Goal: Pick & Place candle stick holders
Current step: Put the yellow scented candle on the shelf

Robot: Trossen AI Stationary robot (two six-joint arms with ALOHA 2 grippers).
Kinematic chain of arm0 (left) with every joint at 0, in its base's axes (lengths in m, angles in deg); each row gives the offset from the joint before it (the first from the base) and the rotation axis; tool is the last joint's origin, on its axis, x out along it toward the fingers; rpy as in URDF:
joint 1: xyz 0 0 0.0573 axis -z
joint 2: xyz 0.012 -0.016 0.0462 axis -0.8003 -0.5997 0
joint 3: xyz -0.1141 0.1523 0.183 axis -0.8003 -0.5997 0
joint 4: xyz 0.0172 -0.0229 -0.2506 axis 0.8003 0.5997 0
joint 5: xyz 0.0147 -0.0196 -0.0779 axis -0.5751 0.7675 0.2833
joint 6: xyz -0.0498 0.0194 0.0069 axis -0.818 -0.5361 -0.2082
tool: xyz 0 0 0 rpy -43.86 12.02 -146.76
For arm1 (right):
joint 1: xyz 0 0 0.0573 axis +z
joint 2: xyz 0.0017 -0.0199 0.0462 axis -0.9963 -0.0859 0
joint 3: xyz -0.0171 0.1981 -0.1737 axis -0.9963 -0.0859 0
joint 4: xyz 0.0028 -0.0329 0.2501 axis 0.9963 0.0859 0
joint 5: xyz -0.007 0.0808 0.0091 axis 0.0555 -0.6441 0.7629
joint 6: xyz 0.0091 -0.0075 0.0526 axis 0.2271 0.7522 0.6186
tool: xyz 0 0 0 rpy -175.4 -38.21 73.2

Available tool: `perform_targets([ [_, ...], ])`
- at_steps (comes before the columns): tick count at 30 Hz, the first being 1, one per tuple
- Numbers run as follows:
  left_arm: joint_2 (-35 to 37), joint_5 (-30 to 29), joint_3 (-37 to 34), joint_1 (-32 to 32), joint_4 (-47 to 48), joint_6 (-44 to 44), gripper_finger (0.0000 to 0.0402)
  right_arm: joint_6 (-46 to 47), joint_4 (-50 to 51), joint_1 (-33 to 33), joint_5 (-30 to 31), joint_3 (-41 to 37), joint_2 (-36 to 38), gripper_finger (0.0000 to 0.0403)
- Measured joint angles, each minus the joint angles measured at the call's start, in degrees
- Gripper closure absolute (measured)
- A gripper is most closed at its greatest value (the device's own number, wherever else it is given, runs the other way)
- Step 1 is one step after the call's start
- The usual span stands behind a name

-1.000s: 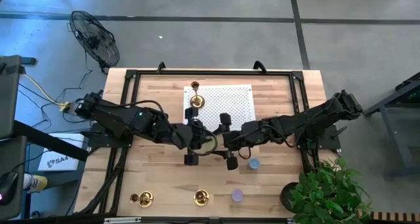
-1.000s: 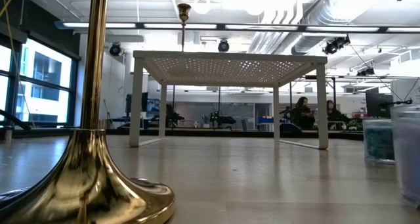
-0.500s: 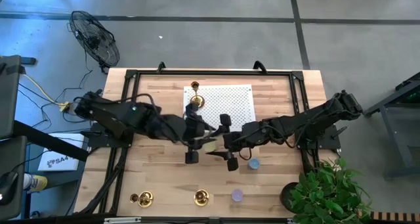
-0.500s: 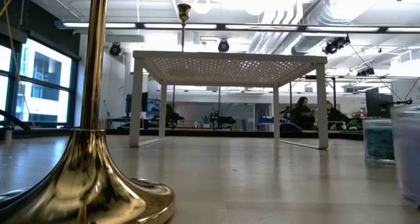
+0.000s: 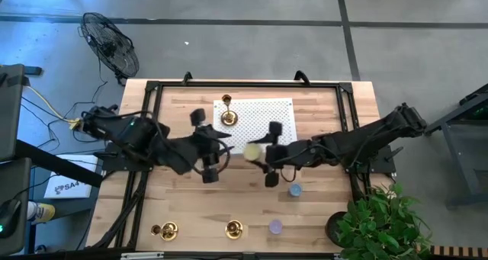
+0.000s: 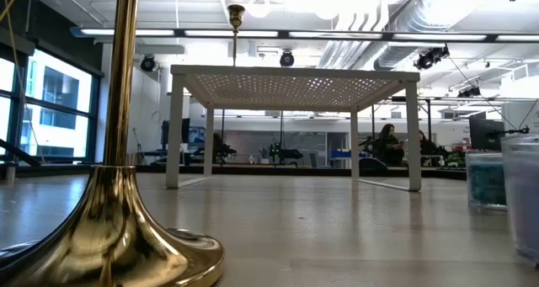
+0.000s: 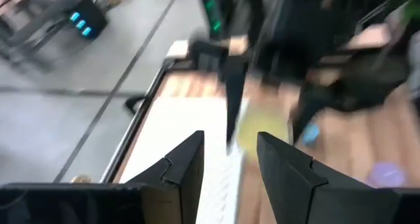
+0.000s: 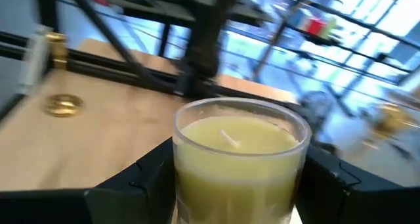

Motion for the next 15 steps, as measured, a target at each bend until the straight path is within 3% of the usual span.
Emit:
perform_targets([
  [8,-0.02,-2.06,-1.9,1.0,16.14,-16.94,0.0264,3.58,8.42,-0.35,11.71,-0.02,6.59,0.0179],
  [15,-0.05,-2.22,-7.79,1.01,21.38,-24.2,0.0264,12.06,11.2,-4.29,11.87,-0.02,10.02,0.0179],
])
